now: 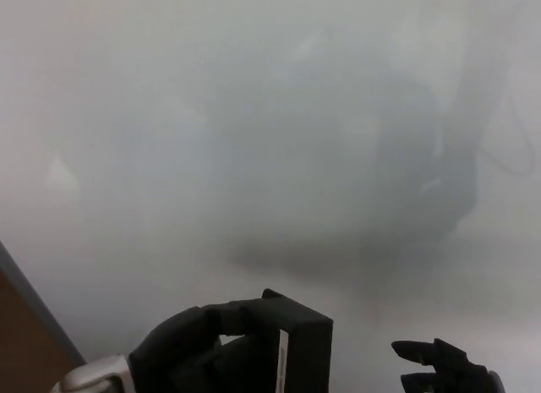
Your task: A magnetic marker holder is on the left hand side of the white board, the robot put the index and middle finger into the opening of the container and pull off the magnetic holder and hand it to a human on the left hand side.
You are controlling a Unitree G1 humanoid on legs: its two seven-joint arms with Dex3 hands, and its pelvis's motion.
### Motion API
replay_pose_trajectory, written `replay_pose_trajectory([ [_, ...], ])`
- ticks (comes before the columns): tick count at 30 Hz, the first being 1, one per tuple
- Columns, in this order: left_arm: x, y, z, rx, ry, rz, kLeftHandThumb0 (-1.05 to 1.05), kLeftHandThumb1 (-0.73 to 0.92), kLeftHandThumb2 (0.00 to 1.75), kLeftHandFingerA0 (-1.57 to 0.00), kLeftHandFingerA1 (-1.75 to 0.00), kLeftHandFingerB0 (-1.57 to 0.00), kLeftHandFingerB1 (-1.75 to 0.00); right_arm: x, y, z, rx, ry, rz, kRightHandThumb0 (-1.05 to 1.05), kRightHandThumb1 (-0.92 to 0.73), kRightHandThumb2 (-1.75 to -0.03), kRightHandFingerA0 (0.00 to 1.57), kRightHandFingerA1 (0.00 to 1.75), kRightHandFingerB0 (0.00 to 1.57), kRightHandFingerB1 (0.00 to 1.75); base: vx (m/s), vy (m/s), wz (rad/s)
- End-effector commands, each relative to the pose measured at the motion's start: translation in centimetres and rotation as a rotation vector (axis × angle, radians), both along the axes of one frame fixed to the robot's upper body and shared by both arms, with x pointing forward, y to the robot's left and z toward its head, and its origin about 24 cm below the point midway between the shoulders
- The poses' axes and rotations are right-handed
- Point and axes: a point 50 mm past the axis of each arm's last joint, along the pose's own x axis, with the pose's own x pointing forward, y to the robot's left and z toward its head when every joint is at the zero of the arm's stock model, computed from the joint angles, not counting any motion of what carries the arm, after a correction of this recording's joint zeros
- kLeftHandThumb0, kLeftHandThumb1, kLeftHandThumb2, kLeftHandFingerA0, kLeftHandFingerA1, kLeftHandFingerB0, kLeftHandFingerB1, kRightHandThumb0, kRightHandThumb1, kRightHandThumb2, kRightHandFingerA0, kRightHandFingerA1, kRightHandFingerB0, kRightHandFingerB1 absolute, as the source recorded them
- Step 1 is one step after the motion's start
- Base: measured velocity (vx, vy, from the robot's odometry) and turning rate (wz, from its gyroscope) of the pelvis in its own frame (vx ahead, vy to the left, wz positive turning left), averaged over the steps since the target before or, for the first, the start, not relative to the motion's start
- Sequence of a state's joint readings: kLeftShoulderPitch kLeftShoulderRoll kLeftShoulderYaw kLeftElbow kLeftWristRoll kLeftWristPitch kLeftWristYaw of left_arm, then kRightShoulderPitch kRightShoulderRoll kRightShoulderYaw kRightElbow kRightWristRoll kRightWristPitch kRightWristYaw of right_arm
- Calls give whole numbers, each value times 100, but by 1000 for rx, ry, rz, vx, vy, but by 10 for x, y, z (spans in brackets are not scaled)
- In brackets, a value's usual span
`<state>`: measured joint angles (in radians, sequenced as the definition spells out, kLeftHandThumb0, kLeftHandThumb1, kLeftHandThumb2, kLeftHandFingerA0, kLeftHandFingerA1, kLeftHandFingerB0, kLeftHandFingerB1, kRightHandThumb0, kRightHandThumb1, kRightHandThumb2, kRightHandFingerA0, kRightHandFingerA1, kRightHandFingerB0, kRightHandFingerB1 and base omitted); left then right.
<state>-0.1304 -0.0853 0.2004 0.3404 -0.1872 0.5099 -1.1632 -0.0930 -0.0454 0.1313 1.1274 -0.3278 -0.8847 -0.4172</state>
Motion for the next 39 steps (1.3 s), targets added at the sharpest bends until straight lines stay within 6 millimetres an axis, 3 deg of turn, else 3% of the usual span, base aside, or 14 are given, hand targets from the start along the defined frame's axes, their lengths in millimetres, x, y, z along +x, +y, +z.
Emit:
replay_pose_trajectory([
  [1, -59, 40, 60, -893, -36, 249, -40, 74, 62, -95, -117, -75, -58, -19, -7, -12, -58, 83, 42, -59, -73, -62, 85, 52, 74, 49, 0, 0, 0],
  [5, -70, 56, 64, -905, -72, 339, -41, 74, 62, -92, -123, -77, -61, -32, -7, -17, -59, 113, 50, -59, -74, -62, 86, 52, 74, 49, 0, 0, 0],
  [7, -83, 74, 72, -907, -122, 369, -40, 72, 61, -93, -119, -79, -70, -49, -6, -23, -55, 145, 53, -55, -73, -62, 87, 54, 74, 49, 0, 0, 0],
  [9, -86, 83, 77, -934, -181, 359, -42, 77, 63, -90, -111, -74, -75, -57, -6, -26, -50, 166, 49, -56, -73, -62, 86, 53, 74, 49, 0, 0, 0],
  [12, -87, 93, 88, -937, -252, 359, -44, 79, 63, -88, -114, -72, -84, -63, -4, -29, -44, 189, 37, -57, -72, -62, 84, 53, 73, 49, 0, 0, 0],
  [13, -87, 95, 90, -941, -266, 358, -44, 80, 64, -88, -108, -70, -84, -65, -4, -30, -43, 195, 33, -58, -73, -62, 82, 52, 73, 48, 0, 0, 0],
  [17, -87, 99, 93, -950, -277, 376, -45, 79, 64, -92, -118, -73, -82, -67, -5, -31, -50, 200, 25, -57, -73, -62, 83, 53, 72, 49, 0, 0, 0],
  [22, -99, 108, 93, -923, -256, 421, -43, 76, 62, -94, -113, -76, -74, -77, -4, -34, -47, 223, 31, -58, -73, -62, 86, 53, 74, 49, 0, 0, 0],
  [25, -104, 110, 98, -923, -292, 427, -46, 76, 63, -97, -107, -67, -62, -81, -3, -35, -42, 228, 27, -58, -73, -62, 85, 52, 75, 48, 0, 0, 0],
  [26, -105, 114, 98, -910, -282, 413, -43, 70, 61, -96, -93, -78, -58, -81, -2, -35, -44, 228, 27, -58, -73, -62, 84, 52, 74, 48, 0, 0, 0],
  [28, -106, 117, 98, -897, -259, 405, -43, 70, 61, -96, -93, -78, -58, -81, -2, -35, -48, 228, 28, -58, -73, -62, 84, 52, 74, 48, 0, 0, 0],
  [30, -108, 119, 100, -909, -258, 386, -36, 67, 60, -94, -83, -81, -56, -82, -2, -35, -51, 232, 31, -56, -73, -62, 82, 52, 73, 48, 0, 0, 0],
  [39, -107, 118, 107, -913, -283, 399, -40, 70, 61, -96, -82, -80, -56, -83, -1, -35, -50, 228, 32, -57, -72, -62, 85, 53, 73, 49, 0, 0, 0],
])
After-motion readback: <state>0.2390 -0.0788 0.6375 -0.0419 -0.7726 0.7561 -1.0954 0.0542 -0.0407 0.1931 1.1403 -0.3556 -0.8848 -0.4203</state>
